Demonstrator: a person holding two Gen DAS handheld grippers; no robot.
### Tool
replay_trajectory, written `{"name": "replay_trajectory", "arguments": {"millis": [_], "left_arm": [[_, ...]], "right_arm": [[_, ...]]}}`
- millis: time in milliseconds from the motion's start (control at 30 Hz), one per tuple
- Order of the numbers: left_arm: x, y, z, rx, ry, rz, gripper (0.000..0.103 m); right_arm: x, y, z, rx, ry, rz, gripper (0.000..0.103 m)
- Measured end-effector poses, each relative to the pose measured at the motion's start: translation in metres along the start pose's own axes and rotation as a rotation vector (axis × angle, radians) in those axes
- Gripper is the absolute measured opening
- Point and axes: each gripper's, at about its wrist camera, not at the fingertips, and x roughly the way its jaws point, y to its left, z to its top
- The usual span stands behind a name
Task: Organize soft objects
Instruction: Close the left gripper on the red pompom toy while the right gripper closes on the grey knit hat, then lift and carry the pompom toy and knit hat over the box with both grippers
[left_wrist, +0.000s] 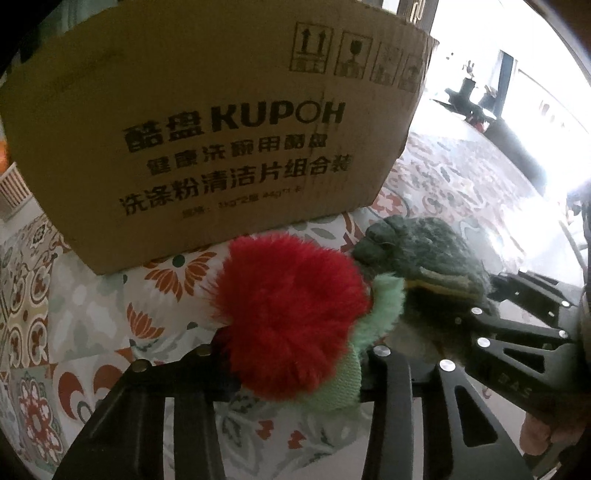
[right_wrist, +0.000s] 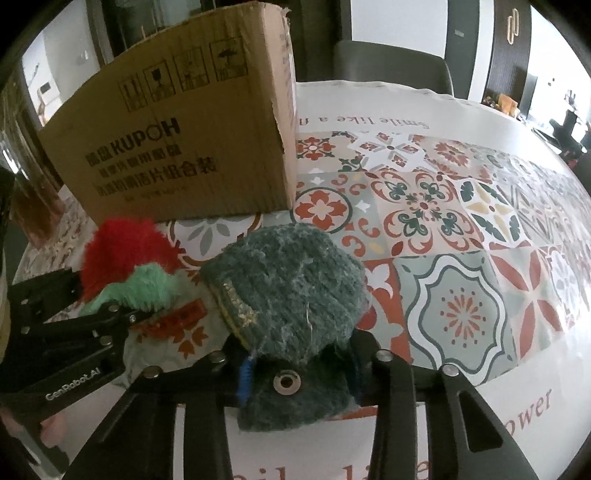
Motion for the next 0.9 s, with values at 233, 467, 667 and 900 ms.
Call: {"name": "replay_trajectory", "arguments": {"millis": [233, 467, 667, 900], "left_arm": [[-0.019, -0.002, -0.006, -0.029, -0.045, 0.014, 0.040], [-0.038, -0.009, -0.009, -0.038, -0.082, 0.037, 0.040], [-0.055, -0.015, -0.011, -0.054, -0.109, 0.026, 0.040], [-0.075, -0.019, -0.013, -0.060, -0.146, 0.022, 0.040]], "right_arm": [[-0.008, -0.004, -0.003, 0.036, -0.018, 0.015, 0.026], [-0.019, -0.008, -0.009, 0.072, -0.032, 0.038, 0.024], [-0.038, -0.008, -0.011, 0.095, -0.061, 0.054, 0.024], [-0.060, -0.004, -0.013, 0.104, -0.103, 0.062, 0.024]]}}
